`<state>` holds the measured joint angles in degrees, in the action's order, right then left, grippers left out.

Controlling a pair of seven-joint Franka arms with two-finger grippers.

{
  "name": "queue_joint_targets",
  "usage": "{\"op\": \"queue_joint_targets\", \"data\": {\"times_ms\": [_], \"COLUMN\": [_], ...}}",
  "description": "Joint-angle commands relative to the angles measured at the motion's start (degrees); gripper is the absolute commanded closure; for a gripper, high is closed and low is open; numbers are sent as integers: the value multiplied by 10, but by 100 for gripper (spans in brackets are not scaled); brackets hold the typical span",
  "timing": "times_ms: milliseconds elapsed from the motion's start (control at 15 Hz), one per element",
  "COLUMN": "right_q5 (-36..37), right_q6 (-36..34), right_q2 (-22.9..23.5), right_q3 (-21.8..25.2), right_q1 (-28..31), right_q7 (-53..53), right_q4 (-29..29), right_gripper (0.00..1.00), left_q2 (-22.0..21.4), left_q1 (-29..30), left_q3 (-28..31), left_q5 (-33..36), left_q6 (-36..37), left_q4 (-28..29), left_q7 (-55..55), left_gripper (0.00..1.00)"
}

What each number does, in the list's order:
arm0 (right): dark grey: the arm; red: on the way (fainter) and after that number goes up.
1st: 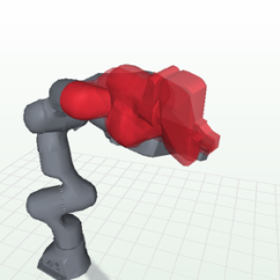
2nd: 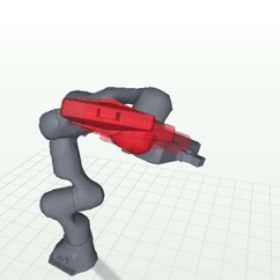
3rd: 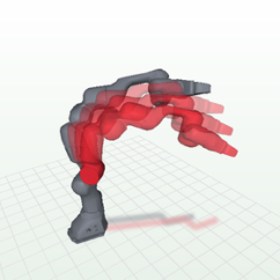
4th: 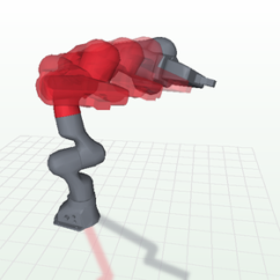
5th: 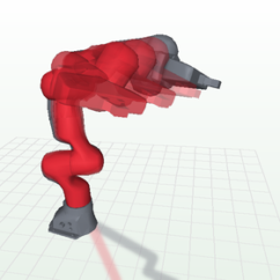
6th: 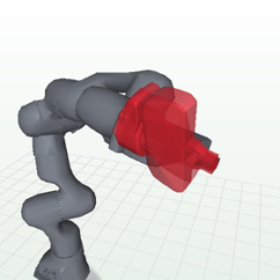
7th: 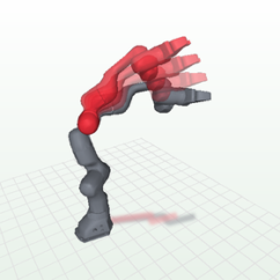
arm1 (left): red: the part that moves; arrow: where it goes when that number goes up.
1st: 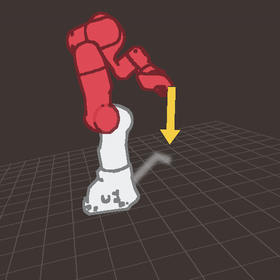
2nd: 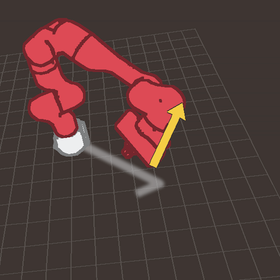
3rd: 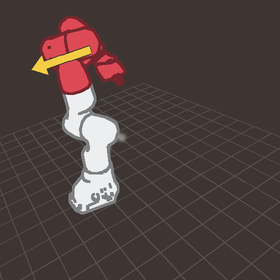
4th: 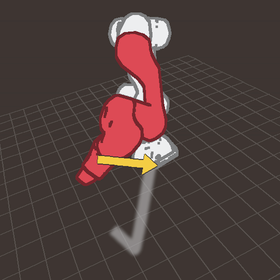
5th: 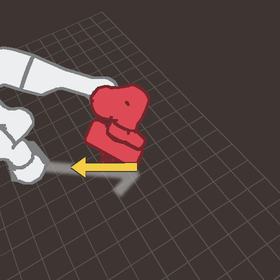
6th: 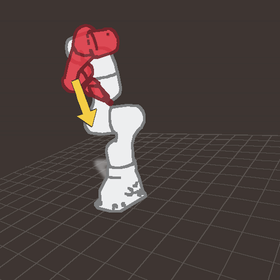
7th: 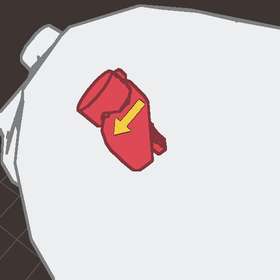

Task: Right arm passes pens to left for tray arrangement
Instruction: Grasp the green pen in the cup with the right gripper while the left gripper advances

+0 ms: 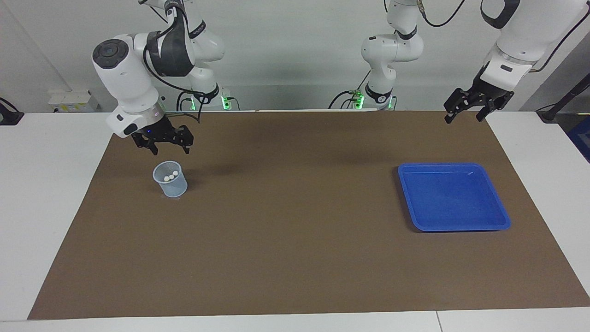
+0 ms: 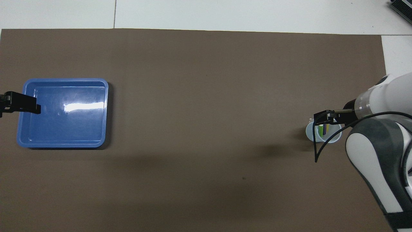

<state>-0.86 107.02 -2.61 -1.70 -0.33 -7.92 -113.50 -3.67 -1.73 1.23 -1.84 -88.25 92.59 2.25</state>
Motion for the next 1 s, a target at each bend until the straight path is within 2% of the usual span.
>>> {"op": "queue_joint_targets", "data": {"times_ms": [0, 134, 334, 534, 734, 801, 935], "right_q5": [-7, -7, -7, -7, -7, -7, -7], "right_q6": [19, 21, 22, 21, 20, 22, 28], "right_q2": [36, 51, 76, 81, 81, 81, 88], "right_q3": [-2, -2, -2, -3, -3, -3, -3], "right_q1": [12, 25, 35, 28, 25, 25, 25], "right_q7": [-89, -94, -123, -164, -167, -167, -167], "right_q4": [-6, -6, -7, -7, -8, -9, -11], "right_gripper": [0, 0, 0, 11, 25, 37, 48], "left_q2": [-20, -26, -50, -58, -58, -57, -57], "left_q1": [7, 5, -5, -7, -7, -7, -10], "left_q3": [-3, -3, -10, -11, -11, -13, -13], "left_q5": [-9, -49, -51, -51, -54, -57, -58], "left_q6": [22, 45, 74, 51, 49, 51, 54], "left_q4": [20, 29, 68, 83, 81, 80, 81], "left_q7": [12, 18, 28, 103, 110, 122, 130], "left_gripper": [0, 0, 0, 0, 0, 0, 0]}}
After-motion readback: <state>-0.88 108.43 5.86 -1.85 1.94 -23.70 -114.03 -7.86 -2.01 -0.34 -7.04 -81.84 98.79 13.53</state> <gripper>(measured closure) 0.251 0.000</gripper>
